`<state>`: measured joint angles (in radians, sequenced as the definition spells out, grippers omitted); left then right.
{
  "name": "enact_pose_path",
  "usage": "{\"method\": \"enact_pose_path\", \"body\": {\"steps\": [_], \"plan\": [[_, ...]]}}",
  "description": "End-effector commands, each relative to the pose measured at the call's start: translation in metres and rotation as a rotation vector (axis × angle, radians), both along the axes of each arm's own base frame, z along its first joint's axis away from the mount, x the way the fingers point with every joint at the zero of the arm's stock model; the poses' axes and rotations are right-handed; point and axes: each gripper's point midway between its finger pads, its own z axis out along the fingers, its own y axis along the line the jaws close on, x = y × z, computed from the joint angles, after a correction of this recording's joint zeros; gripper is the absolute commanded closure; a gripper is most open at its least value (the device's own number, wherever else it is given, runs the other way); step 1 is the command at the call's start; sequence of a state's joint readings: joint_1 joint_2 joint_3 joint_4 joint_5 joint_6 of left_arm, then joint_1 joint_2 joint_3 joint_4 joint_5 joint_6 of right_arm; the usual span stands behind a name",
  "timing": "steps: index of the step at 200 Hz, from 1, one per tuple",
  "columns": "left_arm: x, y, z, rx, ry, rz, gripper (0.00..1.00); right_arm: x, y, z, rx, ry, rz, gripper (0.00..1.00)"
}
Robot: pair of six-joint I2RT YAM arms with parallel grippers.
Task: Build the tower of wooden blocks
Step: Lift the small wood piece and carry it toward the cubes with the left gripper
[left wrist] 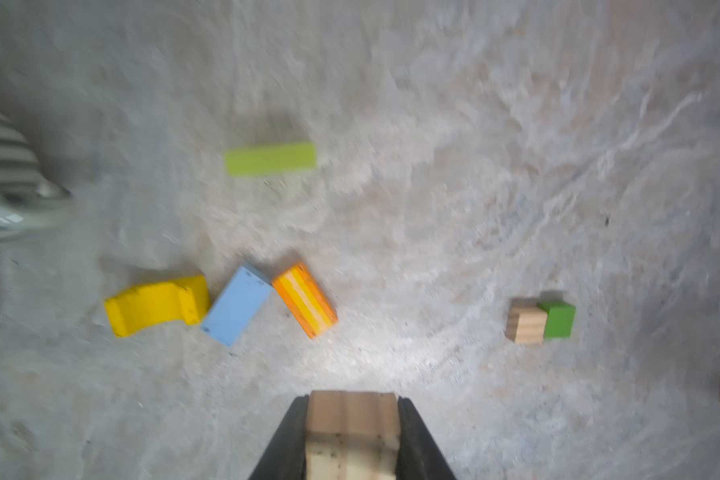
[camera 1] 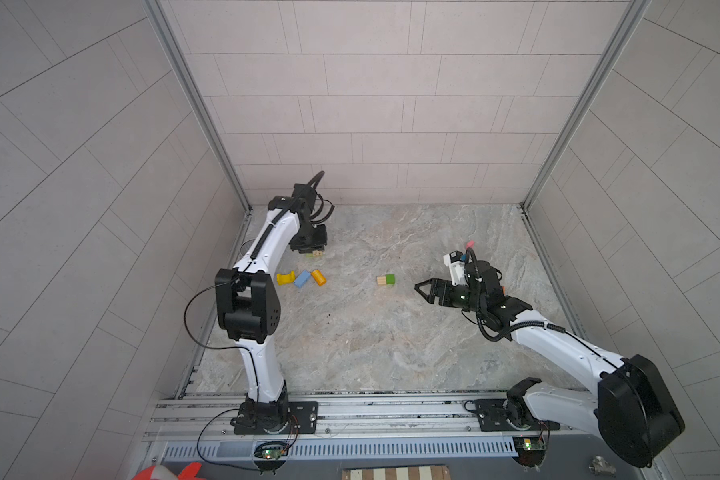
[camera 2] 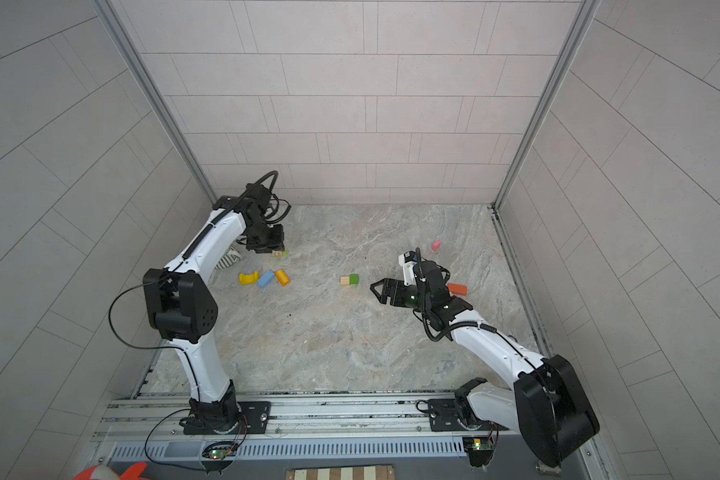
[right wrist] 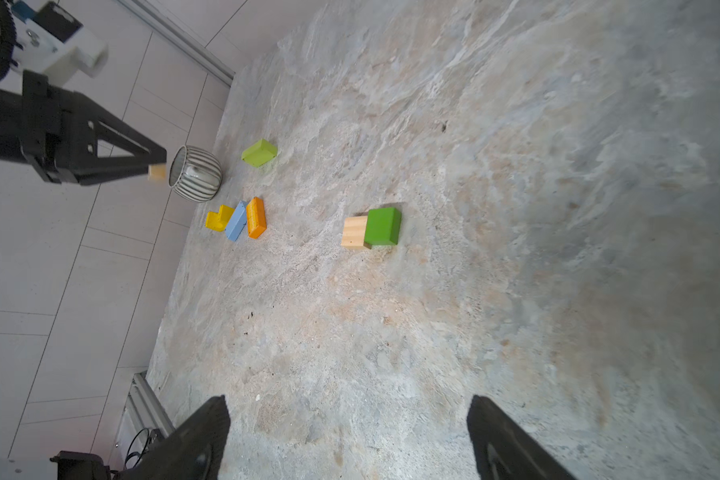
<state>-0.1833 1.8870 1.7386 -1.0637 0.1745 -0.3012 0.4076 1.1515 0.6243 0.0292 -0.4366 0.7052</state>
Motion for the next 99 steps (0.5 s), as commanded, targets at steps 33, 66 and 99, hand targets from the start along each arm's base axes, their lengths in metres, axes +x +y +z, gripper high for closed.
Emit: {"method": "enact_pose_path", "body": {"steps": [33, 66, 99], "plan": [[-0.052, -0.072, -0.038, -0.004, -0.009, 0.049, 0.87, 0.002, -0.034, -0.003, -0.115, 0.019, -0.15, 0.08], [-0.069, -0.116, -0.068, -0.004, 0.0, 0.044, 0.89, 0.004, -0.047, -0.007, -0.145, 0.033, -0.212, 0.08], [-0.075, -0.152, -0.097, -0.026, 0.015, 0.047, 0.89, 0.006, -0.058, -0.007, -0.159, 0.026, -0.245, 0.08]]}}
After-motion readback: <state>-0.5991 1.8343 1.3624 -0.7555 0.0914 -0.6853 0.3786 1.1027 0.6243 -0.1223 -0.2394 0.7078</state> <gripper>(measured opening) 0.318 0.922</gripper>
